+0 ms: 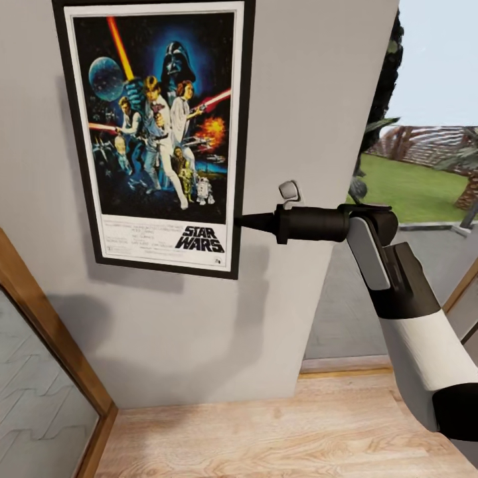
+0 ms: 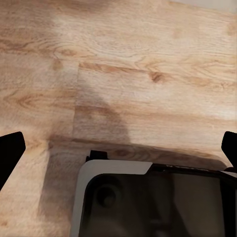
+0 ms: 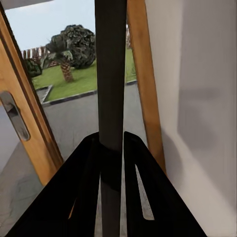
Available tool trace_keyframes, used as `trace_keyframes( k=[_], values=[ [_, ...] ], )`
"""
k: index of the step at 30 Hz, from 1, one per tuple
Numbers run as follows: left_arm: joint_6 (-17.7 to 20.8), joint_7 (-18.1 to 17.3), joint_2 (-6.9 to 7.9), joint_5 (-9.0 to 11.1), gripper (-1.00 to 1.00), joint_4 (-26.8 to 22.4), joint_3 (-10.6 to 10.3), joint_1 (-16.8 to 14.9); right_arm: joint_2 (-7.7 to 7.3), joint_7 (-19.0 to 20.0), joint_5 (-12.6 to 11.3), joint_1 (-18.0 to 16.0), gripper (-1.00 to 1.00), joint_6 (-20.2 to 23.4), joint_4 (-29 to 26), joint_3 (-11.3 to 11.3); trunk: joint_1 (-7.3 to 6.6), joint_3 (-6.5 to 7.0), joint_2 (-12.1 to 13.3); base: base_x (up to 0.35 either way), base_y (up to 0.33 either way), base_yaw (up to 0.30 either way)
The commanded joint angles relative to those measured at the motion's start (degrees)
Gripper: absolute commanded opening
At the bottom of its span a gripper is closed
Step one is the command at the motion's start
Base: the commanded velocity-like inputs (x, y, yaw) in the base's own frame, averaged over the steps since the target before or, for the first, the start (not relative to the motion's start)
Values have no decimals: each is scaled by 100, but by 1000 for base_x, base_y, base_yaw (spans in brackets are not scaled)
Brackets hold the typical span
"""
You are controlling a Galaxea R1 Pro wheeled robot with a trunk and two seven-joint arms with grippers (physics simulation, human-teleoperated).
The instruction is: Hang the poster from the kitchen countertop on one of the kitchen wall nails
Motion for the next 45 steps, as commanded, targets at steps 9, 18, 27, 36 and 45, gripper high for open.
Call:
trace_keyframes(
  k=[9,18,27,36,45],
  values=[
    [3,-36,-2,28,100,-5,14,0,-3,6,-28,-8,-100,32,24,5,4,-11,-12,0,0,0],
    [3,-36,-2,28,100,-5,14,0,-3,6,-28,-8,-100,32,24,5,4,-11,-12,0,0,0],
    [4,-36,17,28,100,27,14,-6,-9,-20,9,45,-100,25,-95,2,4,-11,-12,0,0,0],
    [4,-36,22,28,100,36,14,-12,-10,-25,24,53,-100,25,-109,2,4,-11,-12,0,0,0],
    [8,-36,22,27,100,33,10,-11,-10,-26,20,54,-100,25,-108,-1,4,-11,-12,0,0,0]
  ],
)
